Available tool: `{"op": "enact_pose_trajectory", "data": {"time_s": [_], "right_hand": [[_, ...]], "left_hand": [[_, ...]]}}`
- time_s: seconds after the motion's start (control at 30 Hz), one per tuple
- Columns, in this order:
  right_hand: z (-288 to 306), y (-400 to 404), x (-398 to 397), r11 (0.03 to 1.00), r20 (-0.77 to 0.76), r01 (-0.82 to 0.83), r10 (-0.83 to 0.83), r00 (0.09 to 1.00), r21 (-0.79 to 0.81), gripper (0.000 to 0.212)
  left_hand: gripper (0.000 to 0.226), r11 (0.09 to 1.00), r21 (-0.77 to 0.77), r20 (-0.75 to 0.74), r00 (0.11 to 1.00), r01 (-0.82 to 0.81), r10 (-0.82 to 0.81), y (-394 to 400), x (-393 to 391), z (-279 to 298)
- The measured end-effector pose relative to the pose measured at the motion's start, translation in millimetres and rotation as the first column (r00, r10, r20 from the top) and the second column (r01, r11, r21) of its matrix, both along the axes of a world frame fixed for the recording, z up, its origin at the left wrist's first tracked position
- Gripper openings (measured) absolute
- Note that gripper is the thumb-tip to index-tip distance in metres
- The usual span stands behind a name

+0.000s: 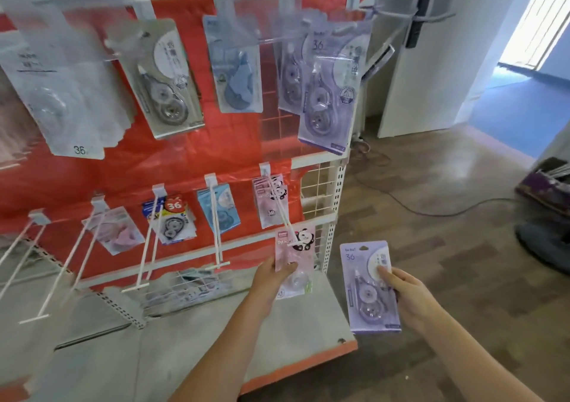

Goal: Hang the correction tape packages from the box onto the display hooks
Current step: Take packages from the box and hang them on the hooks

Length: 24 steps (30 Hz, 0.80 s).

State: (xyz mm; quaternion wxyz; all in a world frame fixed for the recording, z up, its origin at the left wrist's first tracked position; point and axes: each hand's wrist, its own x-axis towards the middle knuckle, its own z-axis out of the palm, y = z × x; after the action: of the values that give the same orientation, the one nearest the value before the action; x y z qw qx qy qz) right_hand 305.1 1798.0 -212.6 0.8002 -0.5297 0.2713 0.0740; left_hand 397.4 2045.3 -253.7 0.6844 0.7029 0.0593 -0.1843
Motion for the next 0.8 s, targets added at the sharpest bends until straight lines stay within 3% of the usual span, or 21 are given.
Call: {"op": "enact_pose_trajectory", "data": {"time_s": [0.07, 0.17, 0.2, 0.3, 0.4, 0.8], "right_hand": [[-1, 4, 7, 1.000, -0.006, 0.009, -0.008, 1.000, 0.013, 0.044], [-2, 12, 17, 1.000, -0.010, 0.000, 0.000, 1.000, 0.026, 0.072], [-4, 14, 21, 1.000, -0.008, 0.001, -0.001, 1.000, 0.030, 0.071], [-6, 20, 30, 0.999, -0.005, 0.012, -0.012, 1.000, 0.041, 0.041], [-8, 25, 37, 0.998, -0.005, 0.009, -0.009, 1.000, 0.058, 0.031], [-26, 44, 51, 0.996, -0.010, 0.004, -0.003, 1.000, 0.091, 0.029]], "left_hand": [[0.030, 0.999, -0.009, -0.019, 0.999, -0.031, 0.031, 4, 1, -2], [0.021, 1.000, -0.013, -0.035, 0.999, -0.022, 0.022, 6, 3, -7], [0.021, 1.000, -0.013, -0.035, 0.999, -0.011, 0.011, 6, 3, -8], [0.021, 1.000, -0.024, -0.043, 0.999, -0.015, 0.013, 6, 4, -12], [0.017, 0.998, -0.047, -0.069, 0.997, -0.032, 0.028, 7, 4, -19], [0.024, 0.997, -0.080, -0.072, 0.997, -0.009, 0.003, 11, 2, -17]]}}
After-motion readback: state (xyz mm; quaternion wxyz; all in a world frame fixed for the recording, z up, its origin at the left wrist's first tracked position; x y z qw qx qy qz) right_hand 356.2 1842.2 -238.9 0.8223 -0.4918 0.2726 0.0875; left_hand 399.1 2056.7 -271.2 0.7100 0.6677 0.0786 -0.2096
